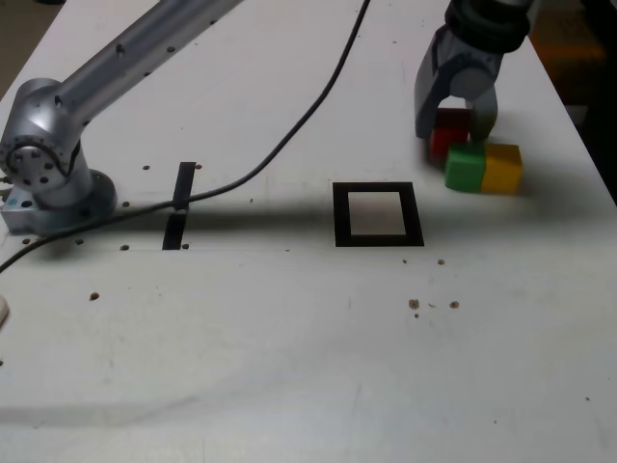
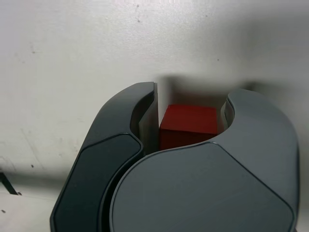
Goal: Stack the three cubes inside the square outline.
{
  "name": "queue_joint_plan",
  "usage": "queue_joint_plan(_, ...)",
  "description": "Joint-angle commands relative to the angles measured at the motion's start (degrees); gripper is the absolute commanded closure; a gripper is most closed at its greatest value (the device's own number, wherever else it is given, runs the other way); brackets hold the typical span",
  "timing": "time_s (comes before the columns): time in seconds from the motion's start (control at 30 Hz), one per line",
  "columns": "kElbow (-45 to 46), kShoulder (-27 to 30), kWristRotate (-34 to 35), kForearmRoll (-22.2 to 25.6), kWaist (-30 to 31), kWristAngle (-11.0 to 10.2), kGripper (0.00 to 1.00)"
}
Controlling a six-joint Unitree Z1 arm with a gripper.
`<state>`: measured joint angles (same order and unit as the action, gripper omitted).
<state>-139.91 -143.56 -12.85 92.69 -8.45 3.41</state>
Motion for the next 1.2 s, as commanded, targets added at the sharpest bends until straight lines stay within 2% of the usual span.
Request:
queue_joint_plan(0.0,2.0,5.0,0.9,1.4,0.3,-0.8,0.84)
queue_joint_plan(0.07,6.3,11.4,2.9,1.4,0.9,-2.1,0.87)
queue_joint_plan(0.17,11.8,18.1,4.6,1.3,1.4,-2.8,0.88)
queue_joint_plan(0.33,24.4,26.3,6.7,1.1,3.0,-2.1,0.88)
queue_joint_plan(0.5,34.1,29.3,10.0,-1.4,5.5,-1.6,0.88)
queue_joint_plan(0.6,41.2,31.8,12.9,-6.5,7.0,-0.6,0.88)
queue_joint_plan(0.8,51.8,35.4,18.3,-17.6,9.2,3.1,0.88)
queue_joint_plan(0.97,53.1,34.1,23.1,-20.6,10.6,3.4,0.88)
queue_joint_plan(1.17,51.1,32.2,25.4,-22.3,12.8,4.4,0.88)
